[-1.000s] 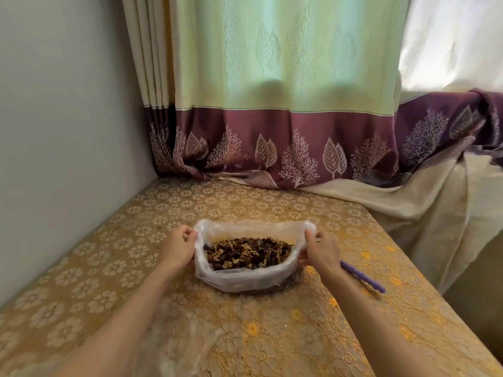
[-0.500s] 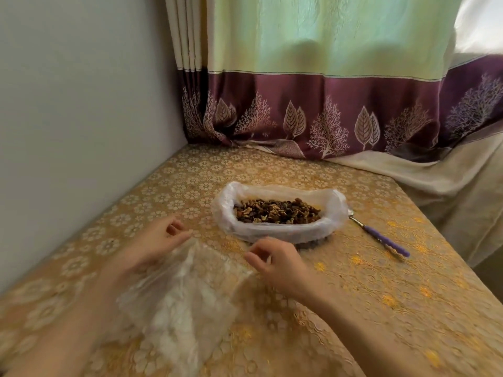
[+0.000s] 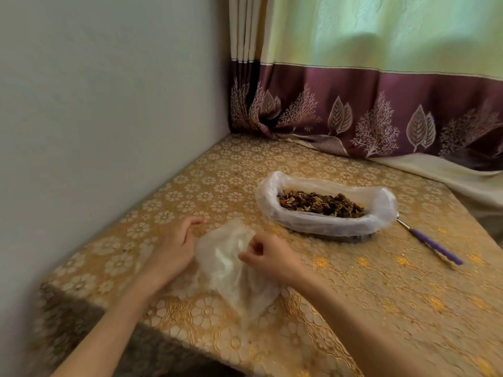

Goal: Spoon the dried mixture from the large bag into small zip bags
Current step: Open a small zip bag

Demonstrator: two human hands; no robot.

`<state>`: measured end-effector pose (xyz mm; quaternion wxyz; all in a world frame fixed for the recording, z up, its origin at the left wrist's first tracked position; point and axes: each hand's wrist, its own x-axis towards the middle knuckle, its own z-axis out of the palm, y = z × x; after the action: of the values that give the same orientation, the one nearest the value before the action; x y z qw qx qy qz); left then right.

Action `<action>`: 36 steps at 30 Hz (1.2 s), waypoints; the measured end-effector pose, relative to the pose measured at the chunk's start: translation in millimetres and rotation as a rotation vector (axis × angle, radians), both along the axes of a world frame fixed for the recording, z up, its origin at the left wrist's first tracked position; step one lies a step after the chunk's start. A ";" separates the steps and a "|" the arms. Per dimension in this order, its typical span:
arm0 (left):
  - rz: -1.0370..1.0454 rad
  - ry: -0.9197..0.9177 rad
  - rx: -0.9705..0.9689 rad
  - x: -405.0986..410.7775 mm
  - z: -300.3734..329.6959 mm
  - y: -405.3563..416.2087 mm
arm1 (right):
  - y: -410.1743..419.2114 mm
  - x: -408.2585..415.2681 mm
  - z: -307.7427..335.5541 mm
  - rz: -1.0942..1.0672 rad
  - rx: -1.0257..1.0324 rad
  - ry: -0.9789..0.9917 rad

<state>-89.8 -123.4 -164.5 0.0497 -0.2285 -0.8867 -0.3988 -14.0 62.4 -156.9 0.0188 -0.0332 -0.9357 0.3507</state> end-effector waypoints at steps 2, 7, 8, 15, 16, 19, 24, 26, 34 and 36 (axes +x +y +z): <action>0.054 -0.002 0.036 7.7 -5.2 2.6 | 17.0 1.5 5.6 -0.115 -0.207 0.039; -0.199 0.081 -0.572 18.0 -16.4 21.0 | 62.0 11.7 17.0 -0.328 -0.808 0.177; -0.254 0.130 -0.667 16.3 -18.2 25.9 | 68.5 12.9 17.4 -0.331 -0.896 0.195; -0.190 0.142 -0.762 -35.5 -18.6 47.7 | 89.5 21.8 15.0 -0.236 -1.068 0.249; -0.166 0.138 -0.764 -43.8 -19.3 49.6 | 91.8 23.6 13.8 -0.238 -1.068 0.254; -0.059 0.138 -0.751 -73.0 -18.4 56.4 | 98.9 28.9 8.9 -0.264 -1.047 0.273; 0.037 0.115 -0.759 -99.1 -8.3 73.6 | 105.1 34.5 -2.0 -0.277 -0.991 0.252; 0.101 0.169 -0.678 -96.5 -2.9 83.7 | 104.9 34.8 -3.6 -0.255 -1.033 0.258; -0.211 0.123 0.244 -15.8 32.7 147.0 | 107.1 33.3 -3.0 -0.192 -1.011 0.222; -0.265 0.141 0.162 -8.4 30.0 151.7 | 107.1 34.7 -2.3 -0.136 -0.999 0.203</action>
<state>-98.2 28.3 -134.5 0.0770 -0.3663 -0.8080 -0.4550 20.7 169.5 -159.2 0.1144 -0.0648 -0.6430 0.7545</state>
